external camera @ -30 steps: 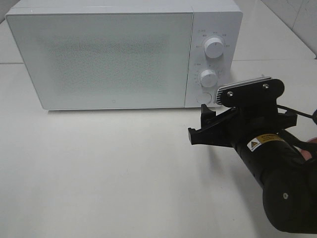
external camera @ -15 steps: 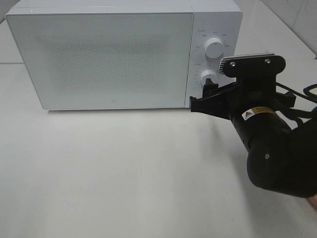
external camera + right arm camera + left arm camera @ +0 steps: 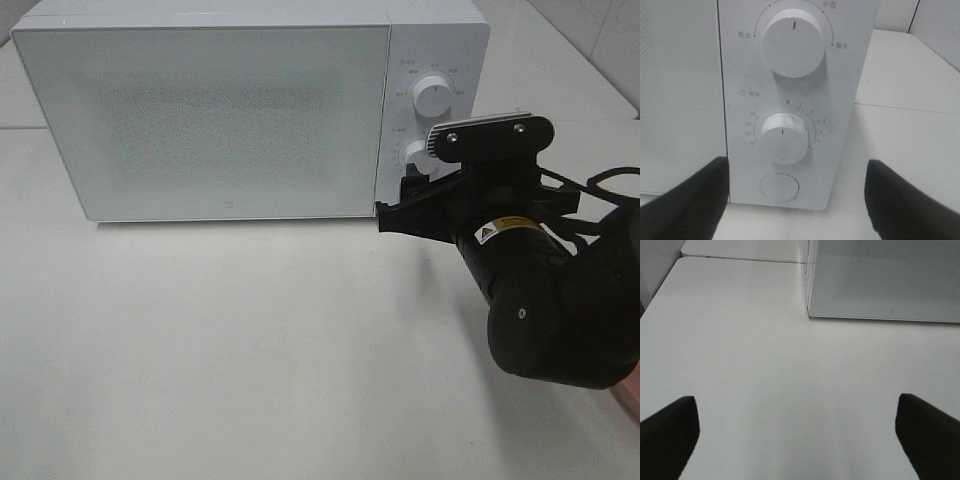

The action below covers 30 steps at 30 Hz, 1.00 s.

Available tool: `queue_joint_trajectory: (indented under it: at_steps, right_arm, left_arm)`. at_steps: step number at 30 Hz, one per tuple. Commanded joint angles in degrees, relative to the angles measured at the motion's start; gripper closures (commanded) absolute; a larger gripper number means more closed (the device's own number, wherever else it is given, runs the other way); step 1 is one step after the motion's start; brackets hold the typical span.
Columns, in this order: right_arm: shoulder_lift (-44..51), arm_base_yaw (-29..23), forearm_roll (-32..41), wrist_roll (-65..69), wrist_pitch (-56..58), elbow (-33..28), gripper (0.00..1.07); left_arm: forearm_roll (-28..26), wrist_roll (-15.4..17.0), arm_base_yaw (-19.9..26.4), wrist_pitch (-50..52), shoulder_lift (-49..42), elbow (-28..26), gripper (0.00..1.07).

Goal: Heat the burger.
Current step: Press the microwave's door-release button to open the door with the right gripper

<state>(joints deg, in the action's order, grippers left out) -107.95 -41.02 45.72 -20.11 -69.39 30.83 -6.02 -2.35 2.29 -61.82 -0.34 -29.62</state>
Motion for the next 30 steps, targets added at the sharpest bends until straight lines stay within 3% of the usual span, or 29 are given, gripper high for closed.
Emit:
queue_joint_trajectory:
  at_steps: [1,6,11,14,16,17,19,20,22,30]
  right_arm:
    - [0.0,0.3,-0.6,2.0,-2.5,0.6,0.34]
    - [0.0,0.3,-0.6,3.3,-2.7,0.6,0.35]
    - [0.0,0.3,-0.6,13.5,-1.9,0.6,0.41]
    - [0.0,0.3,-0.6,23.5,-0.2,0.6,0.49]
    - [0.0,0.3,-0.8,36.2,2.1,0.6,0.61]
    - [0.0,0.3,-0.8,36.2,2.1,0.6,0.61]
    - [0.0,0.3,-2.0,48.5,4.5,0.6,0.74]
    - [0.0,0.3,-2.0,48.5,4.5,0.6,0.74]
    - [0.0,0.3,-1.8,64.5,7.6,0.6,0.92]
    - [0.0,0.3,-1.0,80.4,9.1,0.6,1.07]
  left_arm:
    - [-0.1,-0.1,-0.4,0.5,-1.3,0.0,0.07]
    - [-0.1,-0.1,-0.4,0.5,-1.3,0.0,0.07]
    - [-0.1,-0.1,-0.4,0.5,-1.3,0.0,0.07]
    - [-0.1,-0.1,-0.4,0.5,-1.3,0.0,0.07]
    - [-0.1,-0.1,-0.4,0.5,-1.3,0.0,0.07]
    - [-0.1,-0.1,-0.4,0.5,-1.3,0.0,0.07]
    - [-0.1,-0.1,-0.4,0.5,-1.3,0.0,0.07]
    - [-0.1,-0.1,-0.4,0.5,-1.3,0.0,0.07]
    - [-0.1,-0.1,-0.4,0.5,-1.3,0.0,0.07]
    - [-0.1,-0.1,-0.4,0.5,-1.3,0.0,0.07]
